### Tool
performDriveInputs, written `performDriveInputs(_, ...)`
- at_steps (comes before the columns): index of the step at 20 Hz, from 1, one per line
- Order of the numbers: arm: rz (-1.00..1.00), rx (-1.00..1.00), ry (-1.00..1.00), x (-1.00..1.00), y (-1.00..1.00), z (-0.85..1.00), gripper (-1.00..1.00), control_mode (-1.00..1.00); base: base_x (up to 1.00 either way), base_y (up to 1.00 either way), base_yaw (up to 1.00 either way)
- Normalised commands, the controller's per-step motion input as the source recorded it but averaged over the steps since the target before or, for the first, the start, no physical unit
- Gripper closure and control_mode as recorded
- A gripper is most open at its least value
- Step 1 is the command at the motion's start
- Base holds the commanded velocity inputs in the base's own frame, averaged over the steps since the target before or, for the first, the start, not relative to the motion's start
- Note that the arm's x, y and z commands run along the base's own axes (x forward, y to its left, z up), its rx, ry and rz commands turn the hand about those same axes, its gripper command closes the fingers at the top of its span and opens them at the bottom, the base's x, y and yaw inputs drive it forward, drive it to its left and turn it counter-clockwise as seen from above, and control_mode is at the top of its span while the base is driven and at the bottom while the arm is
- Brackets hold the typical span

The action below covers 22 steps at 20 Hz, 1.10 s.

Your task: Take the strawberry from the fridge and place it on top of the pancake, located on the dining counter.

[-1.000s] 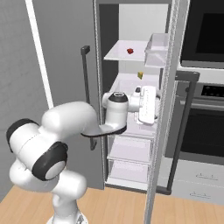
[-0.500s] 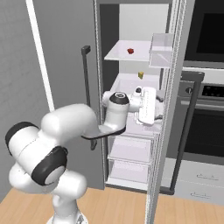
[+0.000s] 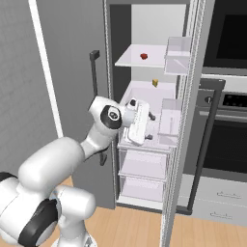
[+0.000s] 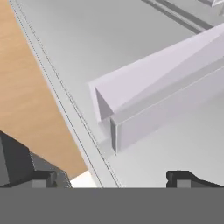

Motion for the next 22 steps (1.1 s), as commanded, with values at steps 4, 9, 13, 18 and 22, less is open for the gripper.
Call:
performDriveInputs(4, 0.02, 0.64, -0.2, 0.0, 0.89, -0.02, -1.0, -1.0, 0.0, 0.0, 0.0)
performDriveInputs(9, -0.21, 0.56, -0.37, 0.0, 0.94, -0.01, -1.0, -1.0, 0.0, 0.0, 0.0)
performDriveInputs(13, -0.41, 0.69, -0.29, 0.0, 0.53, -0.12, -1.0, -1.0, 0.0, 0.0, 0.0)
performDriveInputs(18, -0.61, 0.67, -0.13, 0.0, 0.11, -0.19, -1.0, -1.0, 0.0, 0.0, 0.0)
performDriveInputs(22, -0.69, 0.45, 0.01, 0.0, 0.13, 0.0, -1.0, -1.0, 0.0, 0.0, 0.0)
